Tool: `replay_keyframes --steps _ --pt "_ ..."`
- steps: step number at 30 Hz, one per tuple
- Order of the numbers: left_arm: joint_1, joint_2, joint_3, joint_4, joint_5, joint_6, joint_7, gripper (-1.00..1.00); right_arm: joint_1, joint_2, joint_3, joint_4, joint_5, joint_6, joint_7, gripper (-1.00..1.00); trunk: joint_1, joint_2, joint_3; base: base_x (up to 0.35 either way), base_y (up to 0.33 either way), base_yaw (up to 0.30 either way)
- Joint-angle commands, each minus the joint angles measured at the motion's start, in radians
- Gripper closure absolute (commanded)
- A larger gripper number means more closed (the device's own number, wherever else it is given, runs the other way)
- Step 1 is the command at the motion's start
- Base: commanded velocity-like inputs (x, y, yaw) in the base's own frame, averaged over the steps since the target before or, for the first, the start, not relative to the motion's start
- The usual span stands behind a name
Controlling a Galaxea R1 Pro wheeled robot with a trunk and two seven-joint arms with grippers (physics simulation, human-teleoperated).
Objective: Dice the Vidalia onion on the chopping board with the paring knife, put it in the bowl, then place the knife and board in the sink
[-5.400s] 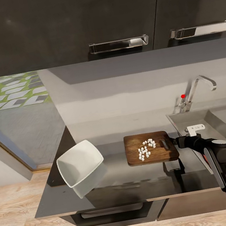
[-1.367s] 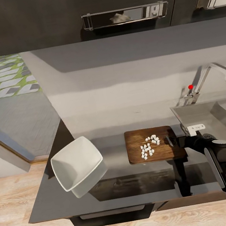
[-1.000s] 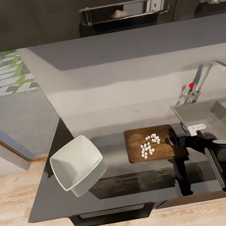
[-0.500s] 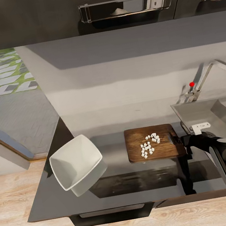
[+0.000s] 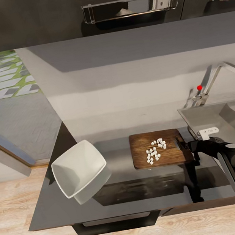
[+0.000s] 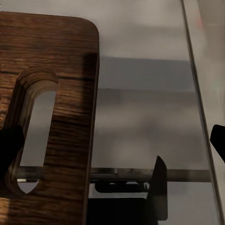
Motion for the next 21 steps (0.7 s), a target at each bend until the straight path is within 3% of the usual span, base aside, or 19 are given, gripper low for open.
replay_keyframes --steps 1,21 --pt "-0.002 -0.001 -0.008 0.004 0.008 -0.007 0.001 -1.00 -0.001 0.000 -0.001 -0.001 0.011 0.004 0.010 -1.00 0.001 -0.002 -0.002 0.000 0.000 0.000" --pt "-0.002 0.000 -0.008 0.004 0.008 -0.007 0.001 -1.00 -0.001 0.004 0.003 -0.001 0.010 0.004 0.010 -1.00 0.001 -0.002 -0.013 0.029 0.000 0.000"
